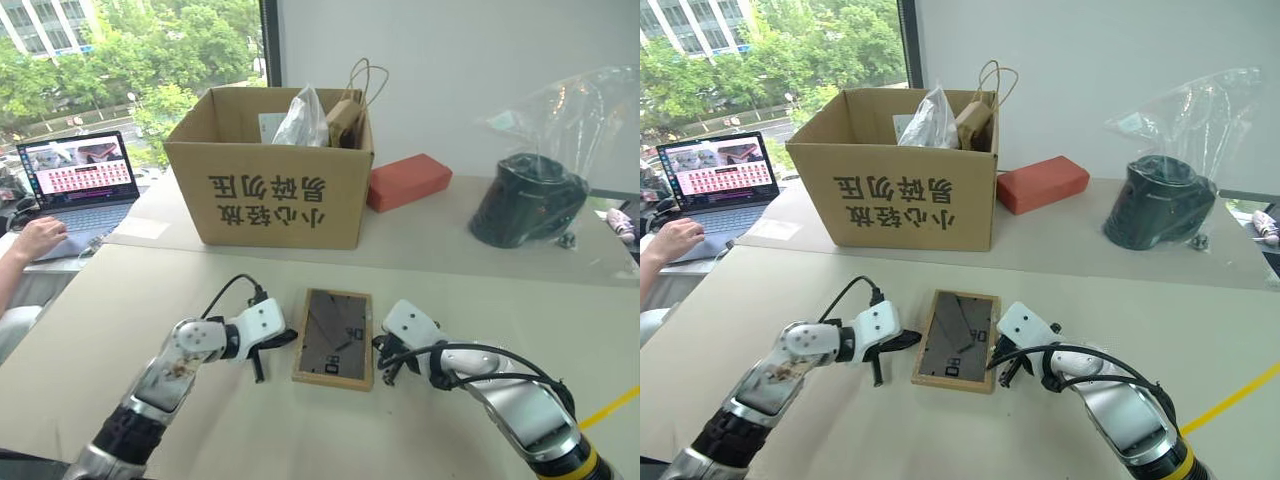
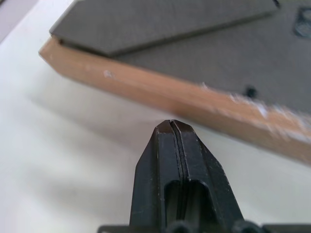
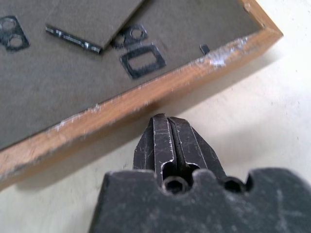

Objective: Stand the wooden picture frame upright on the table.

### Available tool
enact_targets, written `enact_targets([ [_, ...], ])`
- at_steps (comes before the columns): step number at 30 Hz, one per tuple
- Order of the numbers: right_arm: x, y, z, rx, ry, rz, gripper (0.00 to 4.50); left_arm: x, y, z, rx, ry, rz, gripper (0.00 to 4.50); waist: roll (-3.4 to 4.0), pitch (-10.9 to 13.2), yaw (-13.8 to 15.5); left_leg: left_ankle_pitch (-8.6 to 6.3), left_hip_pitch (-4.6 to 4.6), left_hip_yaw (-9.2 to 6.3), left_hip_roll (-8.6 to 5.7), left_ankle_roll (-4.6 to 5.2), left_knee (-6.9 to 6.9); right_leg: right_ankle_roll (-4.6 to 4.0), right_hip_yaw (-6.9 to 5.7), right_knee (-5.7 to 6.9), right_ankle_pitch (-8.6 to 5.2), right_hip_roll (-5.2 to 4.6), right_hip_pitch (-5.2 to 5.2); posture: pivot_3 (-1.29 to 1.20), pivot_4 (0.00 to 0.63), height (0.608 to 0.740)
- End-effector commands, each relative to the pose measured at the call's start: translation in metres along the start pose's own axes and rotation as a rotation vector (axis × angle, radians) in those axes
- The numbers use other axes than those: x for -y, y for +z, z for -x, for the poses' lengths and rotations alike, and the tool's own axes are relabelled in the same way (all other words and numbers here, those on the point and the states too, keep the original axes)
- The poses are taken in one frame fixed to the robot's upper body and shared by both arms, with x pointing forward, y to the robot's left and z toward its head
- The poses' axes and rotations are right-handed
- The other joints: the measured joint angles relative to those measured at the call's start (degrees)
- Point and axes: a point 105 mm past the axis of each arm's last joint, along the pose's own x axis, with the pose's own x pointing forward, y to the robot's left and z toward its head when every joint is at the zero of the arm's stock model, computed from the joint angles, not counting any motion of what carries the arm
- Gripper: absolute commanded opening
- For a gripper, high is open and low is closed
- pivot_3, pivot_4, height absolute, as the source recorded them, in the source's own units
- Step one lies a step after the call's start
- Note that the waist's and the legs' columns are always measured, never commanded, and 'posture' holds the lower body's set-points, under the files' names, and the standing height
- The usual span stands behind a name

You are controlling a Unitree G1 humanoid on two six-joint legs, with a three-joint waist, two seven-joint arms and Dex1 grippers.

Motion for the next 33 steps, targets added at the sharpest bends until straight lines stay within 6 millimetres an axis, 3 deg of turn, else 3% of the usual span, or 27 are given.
enact_targets([
  [1, 0.001, -0.022, 0.003, -0.085, 0.0, -0.038, 0.0, -0.008, -0.009, 0.022, -0.022, 0.048, -0.05, 0.53, 0.0, 0.0, -0.06, 0.0, 0.02, 0.0, 0.0, 0.0, 0.0, 0.01, 0.0, 0.0, 0.0, 0.0, 0.01, 0.0, 0.15, 0.74],
  [3, 0.002, -0.023, 0.005, -0.085, -0.001, -0.043, 0.0, -0.012, -0.015, 0.029, -0.032, 0.062, -0.131, 1.1, -0.01, 0.0, 0.05, 0.0, 0.02, 0.0, 0.0, 0.0, 0.02, 0.03, 0.0, 0.02, -0.02, 0.0, 0.01, 0.0, 0.15, 0.74],
  [7, -0.003, -0.02, 0.005, -0.065, 0.016, -0.071, 0.0, -0.019, -0.009, 0.035, 0.055, 0.104, -0.541, 2.64, -0.04, -0.02, 0.28, 0.0, 0.04, 0.01, 0.0, 0.0, 0.03, 0.22, -0.01, 0.0, -0.13, -0.01, 0.03, 0.0, 0.15, 0.74],
  [10, -0.006, -0.014, 0.004, -0.039, 0.028, -0.09, 0.0, -0.007, -0.004, 0.031, 0.194, 0.079, -0.888, 3.63, -0.08, -0.04, 0.47, 0.0, 0.01, 0.01, 0.0, 0.0, 0.02, -0.04, -0.01, -0.04, 0.03, -0.01, 0.02, 0.0, 0.15, 0.74],
  [12, -0.006, -0.013, 0.003, -0.039, 0.027, -0.092, 0.0, 0.002, -0.011, 0.028, 0.238, 0.034, -0.971, 4.31, -0.11, -0.06, 0.39, 0.0, 0.0, 0.01, 0.0, 0.0, 0.01, -0.06, -0.01, -0.06, 0.04, -0.01, 0.02, 0.0, 0.15, 0.74],
  [15, -0.006, -0.011, 0.003, -0.037, 0.026, -0.095, 0.0, 0.01, -0.013, 0.021, 0.309, -0.011, -1.039, 4.31, -0.09, -0.08, 0.24, 0.0, 0.01, 0.01, -0.01, 0.0, -0.02, -0.05, -0.01, -0.07, 0.03, -0.01, 0.02, 0.0, 0.15, 0.74],
  [23, -0.018, -0.001, -0.001, -0.02, 0.057, -0.114, 0.0, 0.031, -0.012, -0.025, 0.398, -0.141, -1.1, 4.31, 0.01, -0.62, 0.65, 0.0, 0.11, 0.01, -0.05, 0.0, 0.04, 0.24, -0.02, -0.02, -0.11, -0.02, 0.17, 0.0, 0.15, 0.74],
  [33, -0.017, 0.008, -0.005, -0.01, 0.043, -0.129, 0.0, 0.031, -0.007, -0.038, 0.439, -0.148, -1.134, 4.31, 0.33, -0.97, 0.53, 0.0, 0.26, 0.01, -0.04, -0.01, 0.04, 0.43, -0.01, 0.04, -0.22, -0.02, 0.27, 0.0, 0.15, 0.74],
])
